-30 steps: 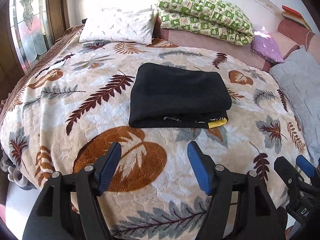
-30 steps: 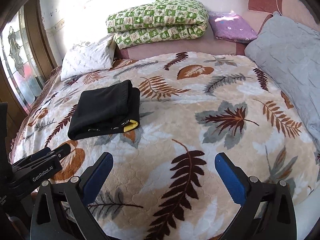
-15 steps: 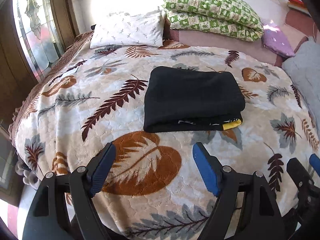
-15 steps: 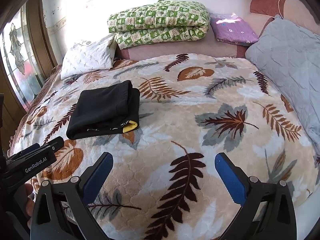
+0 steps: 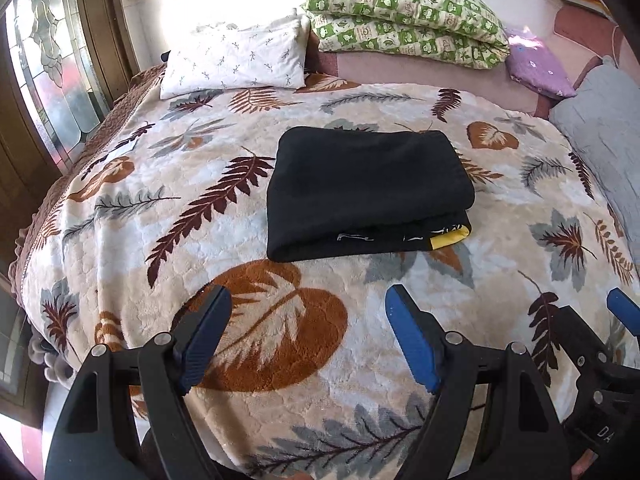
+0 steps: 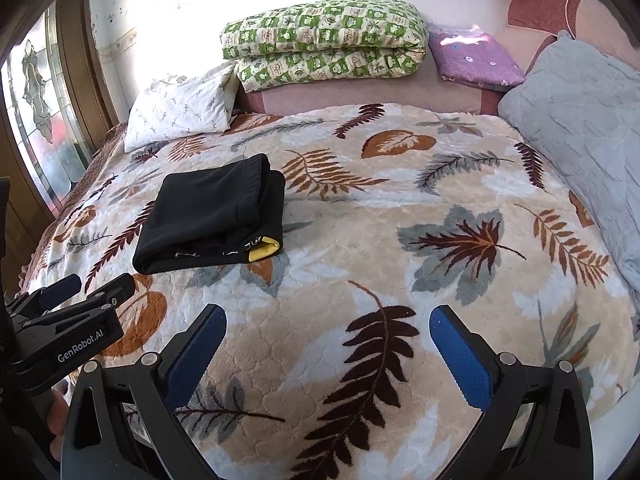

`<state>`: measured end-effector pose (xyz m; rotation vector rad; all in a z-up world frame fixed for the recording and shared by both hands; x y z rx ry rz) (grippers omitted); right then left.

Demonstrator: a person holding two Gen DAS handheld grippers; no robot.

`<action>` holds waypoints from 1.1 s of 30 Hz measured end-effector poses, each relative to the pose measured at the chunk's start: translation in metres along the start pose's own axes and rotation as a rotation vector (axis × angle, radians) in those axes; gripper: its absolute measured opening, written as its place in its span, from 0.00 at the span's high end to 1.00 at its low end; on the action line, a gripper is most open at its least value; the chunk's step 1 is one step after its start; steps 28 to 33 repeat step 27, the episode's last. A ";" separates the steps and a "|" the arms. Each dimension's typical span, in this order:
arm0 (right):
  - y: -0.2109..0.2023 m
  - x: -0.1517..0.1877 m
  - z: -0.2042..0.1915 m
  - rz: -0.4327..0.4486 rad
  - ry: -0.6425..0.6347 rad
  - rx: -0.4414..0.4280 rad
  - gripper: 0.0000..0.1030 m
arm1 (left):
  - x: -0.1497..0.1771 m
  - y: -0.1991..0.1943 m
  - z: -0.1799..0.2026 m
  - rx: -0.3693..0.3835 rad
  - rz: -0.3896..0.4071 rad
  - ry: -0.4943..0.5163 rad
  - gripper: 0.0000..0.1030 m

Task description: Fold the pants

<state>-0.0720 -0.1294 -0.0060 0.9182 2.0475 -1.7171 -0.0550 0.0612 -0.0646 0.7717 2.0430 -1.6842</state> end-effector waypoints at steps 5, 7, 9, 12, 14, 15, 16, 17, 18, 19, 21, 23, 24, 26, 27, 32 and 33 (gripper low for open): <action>0.005 0.002 -0.003 -0.014 -0.021 0.006 0.00 | 0.000 0.001 0.001 0.013 0.001 0.003 0.23; 0.006 0.002 -0.004 -0.014 -0.024 0.005 0.00 | 0.000 0.002 0.002 0.016 0.000 0.004 0.23; 0.006 0.002 -0.004 -0.015 -0.025 0.006 0.00 | -0.001 0.003 0.003 0.023 -0.005 0.005 0.23; 0.009 0.003 -0.003 -0.024 -0.024 0.013 0.00 | -0.001 0.005 0.003 0.040 -0.013 -0.001 0.23; 0.010 0.003 -0.003 -0.029 -0.021 0.017 0.00 | -0.001 0.006 0.003 0.051 -0.019 -0.004 0.23; 0.010 0.003 -0.002 -0.030 -0.020 0.017 0.00 | 0.000 0.006 0.003 0.051 -0.019 -0.004 0.23; 0.010 0.003 -0.002 -0.030 -0.018 0.018 0.00 | 0.000 0.006 0.003 0.051 -0.020 -0.003 0.23; 0.010 0.003 -0.002 -0.031 -0.017 0.019 0.00 | 0.000 0.006 0.003 0.055 -0.020 -0.003 0.23; 0.010 0.003 -0.001 -0.032 -0.017 0.019 0.00 | 0.000 0.007 0.004 0.060 -0.022 -0.002 0.23; 0.011 0.003 -0.001 -0.032 -0.018 0.018 0.00 | 0.000 0.007 0.004 0.063 -0.024 0.000 0.23; 0.011 0.003 -0.001 -0.035 -0.018 0.017 0.00 | 0.000 0.007 0.005 0.071 -0.024 0.002 0.23; 0.011 0.003 -0.001 -0.038 -0.019 0.017 0.00 | 0.000 0.006 0.005 0.079 -0.015 -0.007 0.23; 0.011 0.003 -0.001 -0.038 -0.019 0.017 0.00 | -0.001 0.005 0.005 0.084 -0.011 -0.009 0.23; 0.011 0.004 -0.001 -0.037 -0.019 0.017 0.00 | -0.002 0.004 0.004 0.086 -0.010 -0.013 0.23; 0.011 0.004 -0.002 -0.036 -0.018 0.018 0.00 | -0.002 0.005 0.004 0.089 -0.013 -0.016 0.23; 0.011 0.004 -0.002 -0.036 -0.018 0.018 0.00 | -0.002 0.005 0.004 0.089 -0.013 -0.016 0.23; 0.011 0.004 -0.002 -0.036 -0.018 0.018 0.00 | -0.002 0.005 0.004 0.089 -0.013 -0.016 0.23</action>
Point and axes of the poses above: each gripper's, at about its wrist camera, not at the fingertips, and y roughly the way its jaws point, z to its right, x to its underside, the point moved 6 cm from there along y, roughly the way its jaws point, and after that the axes turned 13 degrees about y, right-handed, at the moved point
